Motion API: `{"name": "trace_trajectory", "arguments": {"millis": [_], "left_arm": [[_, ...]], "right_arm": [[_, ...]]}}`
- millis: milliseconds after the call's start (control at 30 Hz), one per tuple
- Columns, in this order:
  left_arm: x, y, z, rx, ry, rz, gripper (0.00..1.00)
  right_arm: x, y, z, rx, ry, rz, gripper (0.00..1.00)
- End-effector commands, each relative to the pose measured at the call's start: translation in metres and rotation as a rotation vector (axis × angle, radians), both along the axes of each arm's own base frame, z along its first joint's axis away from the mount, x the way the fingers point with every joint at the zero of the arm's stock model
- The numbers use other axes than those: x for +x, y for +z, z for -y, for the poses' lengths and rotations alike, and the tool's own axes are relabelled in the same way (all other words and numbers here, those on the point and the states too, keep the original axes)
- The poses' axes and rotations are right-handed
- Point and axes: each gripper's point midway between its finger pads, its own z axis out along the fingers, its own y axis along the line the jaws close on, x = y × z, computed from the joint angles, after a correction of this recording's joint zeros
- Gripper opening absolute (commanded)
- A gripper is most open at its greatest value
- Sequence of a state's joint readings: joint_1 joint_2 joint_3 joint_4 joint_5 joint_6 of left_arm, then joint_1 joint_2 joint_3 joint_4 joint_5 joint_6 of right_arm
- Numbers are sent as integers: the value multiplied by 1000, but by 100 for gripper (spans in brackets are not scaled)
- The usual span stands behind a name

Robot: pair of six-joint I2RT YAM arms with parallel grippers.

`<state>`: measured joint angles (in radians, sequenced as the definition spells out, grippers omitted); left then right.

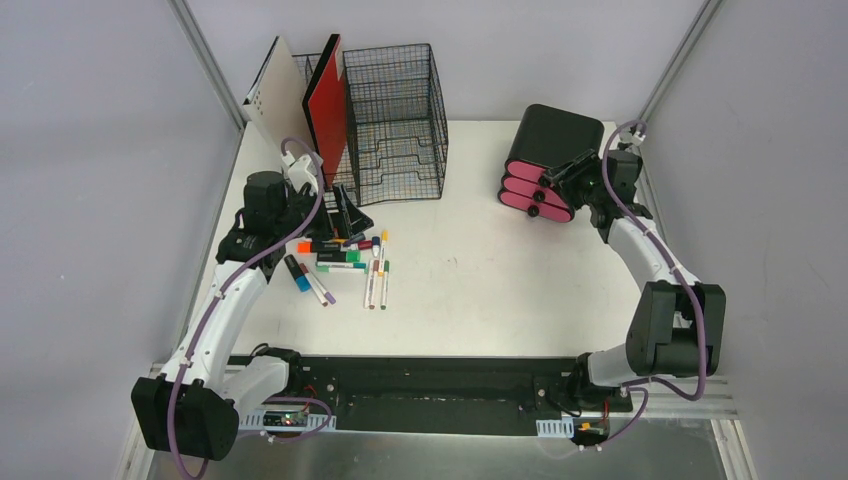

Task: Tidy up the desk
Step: Open the drawer in the storage box.

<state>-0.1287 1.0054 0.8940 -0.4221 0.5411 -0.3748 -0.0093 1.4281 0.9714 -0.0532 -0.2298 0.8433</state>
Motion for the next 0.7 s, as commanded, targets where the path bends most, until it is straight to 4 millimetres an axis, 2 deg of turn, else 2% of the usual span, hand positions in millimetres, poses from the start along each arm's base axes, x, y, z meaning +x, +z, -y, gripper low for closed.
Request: {"name": "trace_trajectory", "arguments": {"millis": [0,133,433,567,667], "left_arm": [[2,14,-4,2,6,62,99],[2,15,-5,1,8,64,99],[2,16,-6,-1,11,65,99],[2,16,-6,-1,14,64,99],[2,15,-6,-2,12,63,99]], "right_arm": [[16,16,6,11,-66,26,50],[16,10,11,-2,-93,11,50],[27,-1,6,18,-71,-1,49],[30,0,6,14,-70,11,47],[28,0,9,-3,-76,15,41]]}}
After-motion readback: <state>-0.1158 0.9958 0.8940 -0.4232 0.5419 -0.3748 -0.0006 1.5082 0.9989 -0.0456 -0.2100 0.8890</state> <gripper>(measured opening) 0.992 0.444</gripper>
